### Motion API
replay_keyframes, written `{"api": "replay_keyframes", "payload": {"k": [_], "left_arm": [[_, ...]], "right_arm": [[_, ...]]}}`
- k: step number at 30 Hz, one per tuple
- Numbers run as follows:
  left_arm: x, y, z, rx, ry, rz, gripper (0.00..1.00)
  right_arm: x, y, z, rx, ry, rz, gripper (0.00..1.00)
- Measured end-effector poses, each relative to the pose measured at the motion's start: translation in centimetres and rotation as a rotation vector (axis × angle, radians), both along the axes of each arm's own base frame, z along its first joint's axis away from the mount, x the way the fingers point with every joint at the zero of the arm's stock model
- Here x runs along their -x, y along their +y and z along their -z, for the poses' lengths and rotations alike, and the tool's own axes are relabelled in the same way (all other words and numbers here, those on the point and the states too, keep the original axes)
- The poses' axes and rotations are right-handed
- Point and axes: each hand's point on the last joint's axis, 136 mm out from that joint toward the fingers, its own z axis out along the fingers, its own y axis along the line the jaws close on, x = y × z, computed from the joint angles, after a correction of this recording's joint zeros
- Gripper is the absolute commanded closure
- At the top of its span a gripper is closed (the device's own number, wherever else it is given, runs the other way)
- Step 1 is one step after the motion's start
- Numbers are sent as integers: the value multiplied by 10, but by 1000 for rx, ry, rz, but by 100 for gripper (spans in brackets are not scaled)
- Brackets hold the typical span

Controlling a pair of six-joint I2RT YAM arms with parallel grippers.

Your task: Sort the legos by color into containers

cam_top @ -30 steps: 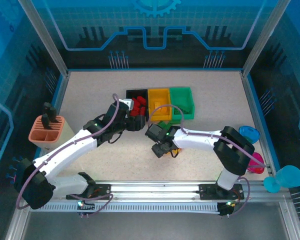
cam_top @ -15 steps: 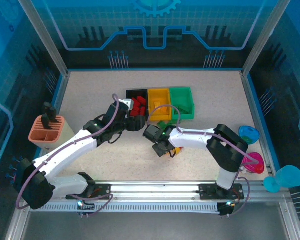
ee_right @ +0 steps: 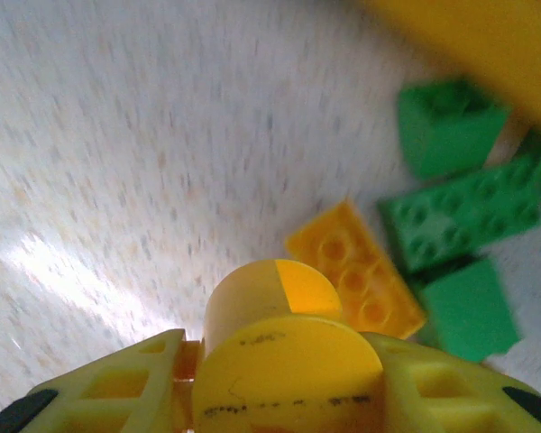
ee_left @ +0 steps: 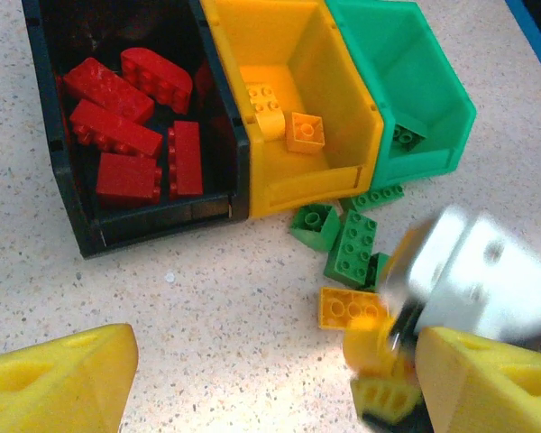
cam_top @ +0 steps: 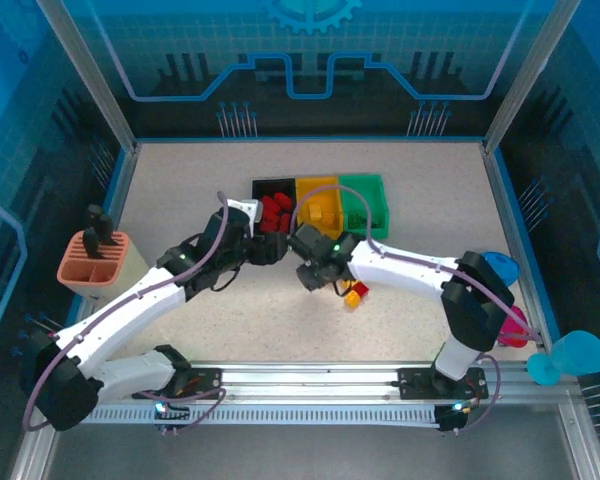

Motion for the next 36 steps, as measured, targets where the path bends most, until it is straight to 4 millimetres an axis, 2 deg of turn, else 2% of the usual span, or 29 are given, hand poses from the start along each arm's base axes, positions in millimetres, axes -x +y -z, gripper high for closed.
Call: {"api": "replay_keyframes", "payload": {"k": [4,7,10,17,18,19,23,27,30,32,36], "left_arm": [[11,5,6,7,5,11,19],[19,7,12,4,14,21,19],[28,7,17,5,21,33,19],[43,5,26,18,37,50,19],[44,4,27,17,42,52,19],[45,3,28,16,46,56,20],[47,1,28,21,51,60,19],[50,-2,29,19,54,72,19],[51,-5,32,13,61,82,19],[52,-7,37,2,76,89,19],[54,-15,55,-36,127,115,16]], "right_arm": [[-43,-1,-38,-80,-60,44,61],[-78,-6,-57,-119,-90,86,61],[-103,-9,-59,-133,-90,112,62],[-145,-6,-41,-117,-50,141,61],[-150,-4,-40,-118,-48,143,57],[-155,-2,-39,-116,-46,147,48],[-164,5,-38,-131,-42,146,30],[-162,6,-39,-145,-42,147,28],[-153,-1,-40,-151,-42,149,28],[-145,-5,-46,-165,-46,148,28],[-127,-14,-70,-217,-82,144,27]]}}
